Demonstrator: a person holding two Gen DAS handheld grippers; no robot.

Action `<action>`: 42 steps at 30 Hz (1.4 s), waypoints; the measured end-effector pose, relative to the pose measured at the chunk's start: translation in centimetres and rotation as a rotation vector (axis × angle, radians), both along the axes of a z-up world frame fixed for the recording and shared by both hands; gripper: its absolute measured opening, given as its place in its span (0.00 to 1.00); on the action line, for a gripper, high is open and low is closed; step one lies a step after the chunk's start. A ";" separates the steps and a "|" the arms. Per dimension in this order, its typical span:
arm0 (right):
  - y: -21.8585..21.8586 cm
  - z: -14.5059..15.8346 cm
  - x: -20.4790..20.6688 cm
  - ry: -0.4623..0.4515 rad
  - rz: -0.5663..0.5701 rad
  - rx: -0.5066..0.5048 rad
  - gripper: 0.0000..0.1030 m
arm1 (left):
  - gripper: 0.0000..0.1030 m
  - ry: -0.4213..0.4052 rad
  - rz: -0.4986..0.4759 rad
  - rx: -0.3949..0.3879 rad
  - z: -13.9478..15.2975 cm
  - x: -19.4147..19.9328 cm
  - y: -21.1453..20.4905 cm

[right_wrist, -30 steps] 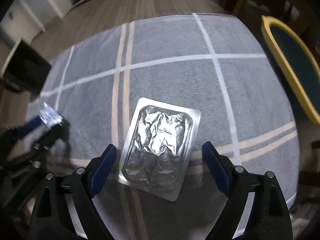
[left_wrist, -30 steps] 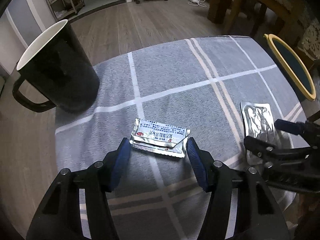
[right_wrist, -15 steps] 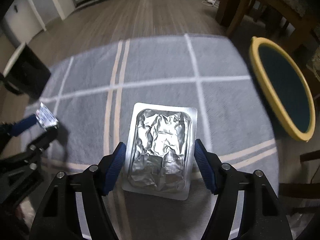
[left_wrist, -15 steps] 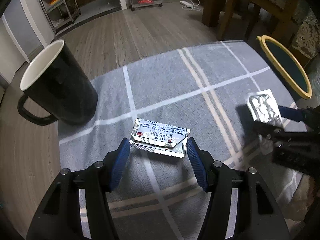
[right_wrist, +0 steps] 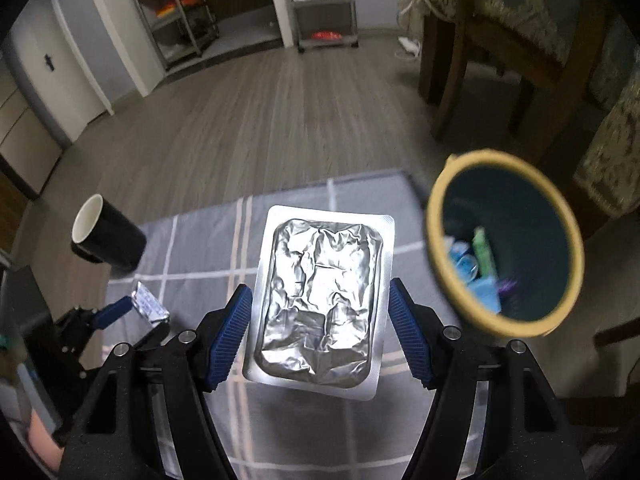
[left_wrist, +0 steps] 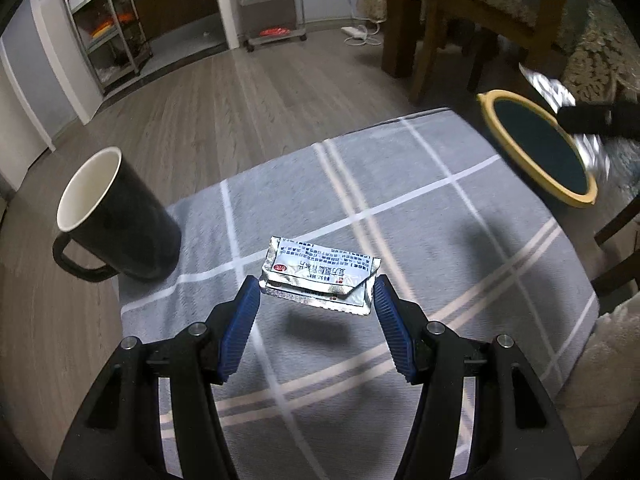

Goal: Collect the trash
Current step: 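Carry the blister pack and sachet over the bin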

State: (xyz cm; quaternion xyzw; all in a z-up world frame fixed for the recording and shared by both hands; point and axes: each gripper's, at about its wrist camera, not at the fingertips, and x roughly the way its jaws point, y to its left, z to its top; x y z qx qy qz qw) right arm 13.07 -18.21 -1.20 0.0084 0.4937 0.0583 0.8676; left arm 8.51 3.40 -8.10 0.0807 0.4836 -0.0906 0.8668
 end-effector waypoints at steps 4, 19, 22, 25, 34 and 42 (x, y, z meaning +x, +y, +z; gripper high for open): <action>-2.2 1.6 -0.3 -0.057 0.004 -0.031 0.68 | 0.57 -0.026 -0.031 -0.008 1.1 -0.6 -1.5; -9.3 -2.0 1.2 0.042 -0.082 0.105 0.68 | 0.57 -0.017 -0.155 0.034 0.0 -1.3 -7.9; -9.5 -1.9 1.8 0.043 -0.061 0.126 0.68 | 0.57 -0.016 -0.180 0.052 -0.2 -1.7 -8.9; -9.6 -1.8 2.2 0.041 -0.045 0.133 0.68 | 0.57 -0.028 -0.194 0.081 -0.1 -1.6 -9.8; -12.5 -1.7 3.5 0.049 -0.090 0.170 0.68 | 0.57 -0.051 -0.205 0.045 1.6 1.2 -13.3; -14.4 -1.5 3.8 0.038 -0.141 0.116 0.68 | 0.57 -0.093 -0.245 0.033 3.8 5.6 -18.5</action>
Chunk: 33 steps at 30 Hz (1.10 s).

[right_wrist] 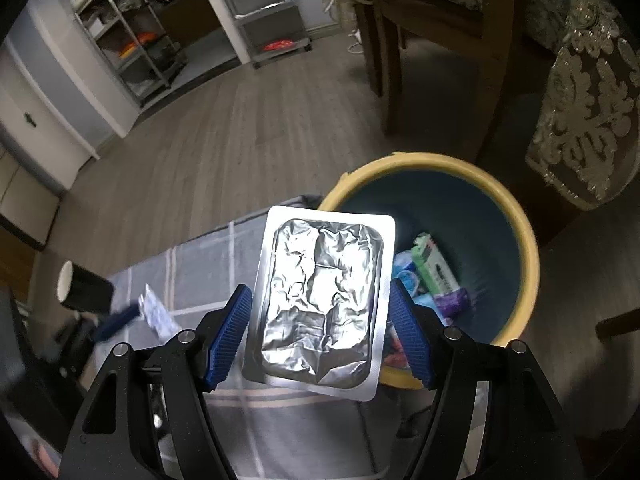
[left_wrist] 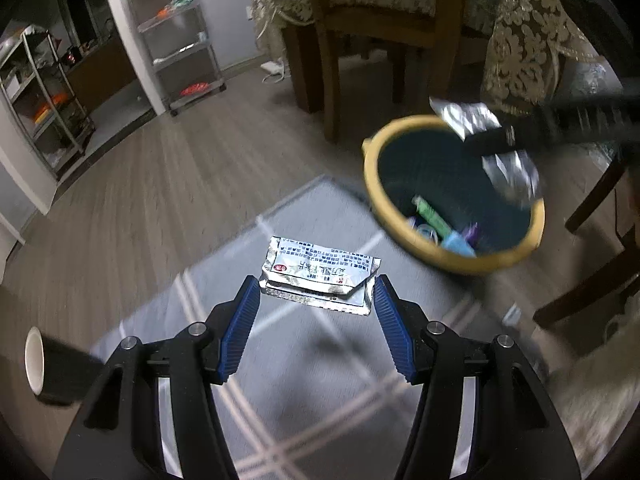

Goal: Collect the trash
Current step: 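Carry the blister pack and sachet over the bin, then open both grippers to drop the blister pack and sachet into the bin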

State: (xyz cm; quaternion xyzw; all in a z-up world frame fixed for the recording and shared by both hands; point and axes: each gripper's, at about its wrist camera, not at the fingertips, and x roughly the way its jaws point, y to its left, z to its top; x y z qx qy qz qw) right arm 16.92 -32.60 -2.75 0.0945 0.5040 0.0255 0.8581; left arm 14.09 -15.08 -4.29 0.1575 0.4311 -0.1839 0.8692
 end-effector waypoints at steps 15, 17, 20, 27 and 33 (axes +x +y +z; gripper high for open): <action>-6.9 -3.6 2.6 0.120 -0.159 -0.020 0.69 | 0.57 0.023 -0.087 -0.033 -0.3 4.3 -7.7; -7.7 -4.2 2.8 0.136 -0.187 -0.015 0.69 | 0.57 0.038 -0.108 -0.027 -1.2 4.1 -8.7; -8.2 -4.5 3.0 0.147 -0.217 0.012 0.69 | 0.57 0.050 -0.145 0.002 -2.7 3.8 -10.3; -10.5 -4.5 2.4 0.120 -0.326 0.072 0.69 | 0.57 0.058 -0.189 0.029 -3.9 4.9 -12.8; -11.1 -5.4 2.7 0.143 -0.352 0.087 0.69 | 0.67 0.089 -0.175 -0.015 -4.4 5.6 -11.8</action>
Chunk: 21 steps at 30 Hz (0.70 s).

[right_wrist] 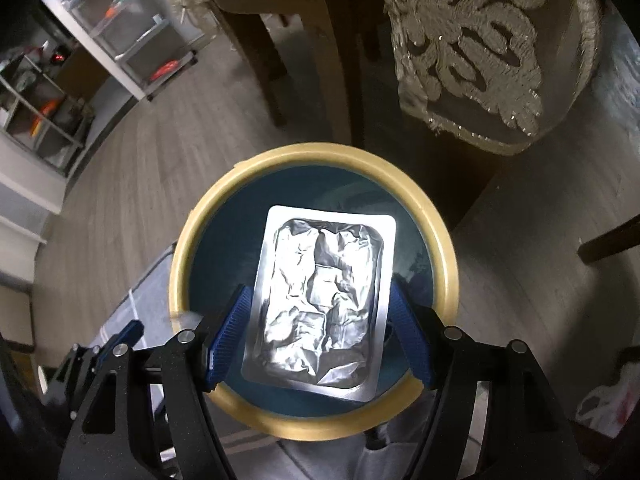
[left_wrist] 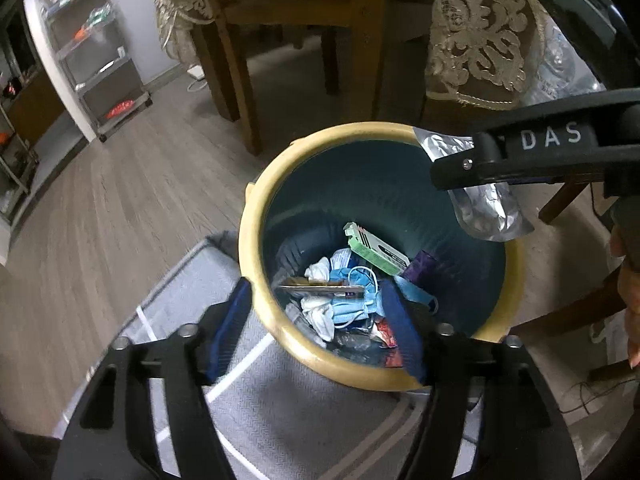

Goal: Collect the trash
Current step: 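Open both grippers to drop the blister pack and sachet into the bin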

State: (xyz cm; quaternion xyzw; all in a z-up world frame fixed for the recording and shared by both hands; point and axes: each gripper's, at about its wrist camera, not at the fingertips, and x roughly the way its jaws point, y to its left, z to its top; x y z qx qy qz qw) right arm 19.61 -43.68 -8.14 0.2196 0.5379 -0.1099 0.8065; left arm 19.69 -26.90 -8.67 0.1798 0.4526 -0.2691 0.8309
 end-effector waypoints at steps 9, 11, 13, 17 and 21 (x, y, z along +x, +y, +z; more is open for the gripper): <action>1.3 -0.3 1.7 -0.013 0.074 -0.026 0.70 | 0.67 0.012 0.067 -0.033 -0.7 0.2 2.8; 1.7 0.0 2.0 -0.032 0.086 -0.054 0.76 | 0.67 0.016 0.072 -0.030 -1.0 0.0 3.2; 2.1 0.2 2.2 -0.049 0.094 -0.081 0.84 | 0.67 0.019 0.071 -0.028 -1.1 -0.1 3.4; 2.5 0.5 2.3 -0.050 0.102 -0.100 0.88 | 0.67 0.001 0.055 -0.003 -0.9 -0.5 3.4; 2.6 0.7 1.7 -0.033 0.107 -0.110 0.88 | 0.67 -0.012 0.057 -0.007 -0.2 -1.2 3.8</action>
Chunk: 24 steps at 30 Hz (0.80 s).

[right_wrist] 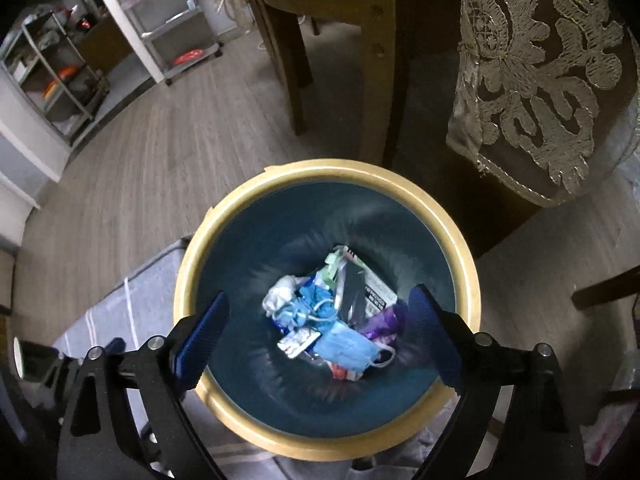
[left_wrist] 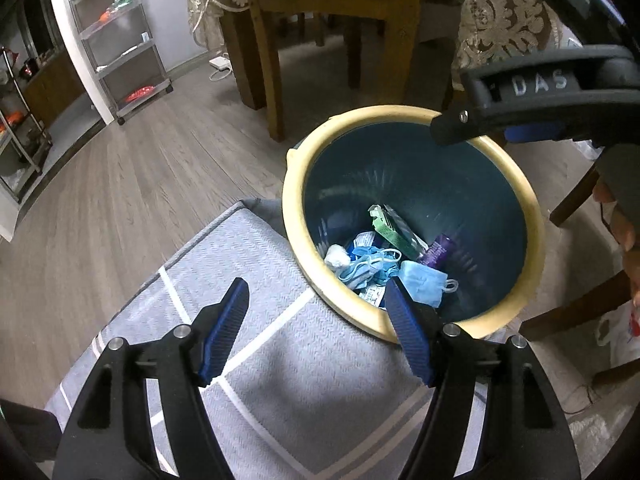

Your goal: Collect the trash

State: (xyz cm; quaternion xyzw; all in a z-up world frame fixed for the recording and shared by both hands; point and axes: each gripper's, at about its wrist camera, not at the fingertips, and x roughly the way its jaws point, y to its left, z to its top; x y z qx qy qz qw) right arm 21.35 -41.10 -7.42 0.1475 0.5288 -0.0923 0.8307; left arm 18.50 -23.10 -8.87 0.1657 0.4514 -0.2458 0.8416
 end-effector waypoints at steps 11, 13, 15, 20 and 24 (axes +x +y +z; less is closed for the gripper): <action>3.8 4.2 -7.5 -0.066 -0.022 0.101 0.88 | 0.68 -0.078 0.036 -0.072 6.5 -6.1 4.9; 5.1 5.0 -9.0 -0.104 -0.004 0.097 0.88 | 0.69 -0.094 0.048 -0.077 7.4 -7.6 6.3; 6.4 6.1 -11.0 -0.158 0.001 0.068 0.89 | 0.74 -0.105 0.066 -0.098 8.4 -9.7 8.5; 9.5 8.0 -14.7 -0.269 0.037 -0.096 0.93 | 0.83 -0.154 0.103 -0.096 9.5 -13.3 12.8; 10.5 8.3 -17.3 -0.305 0.012 -0.126 0.95 | 0.87 -0.182 0.156 -0.135 10.9 -14.1 14.8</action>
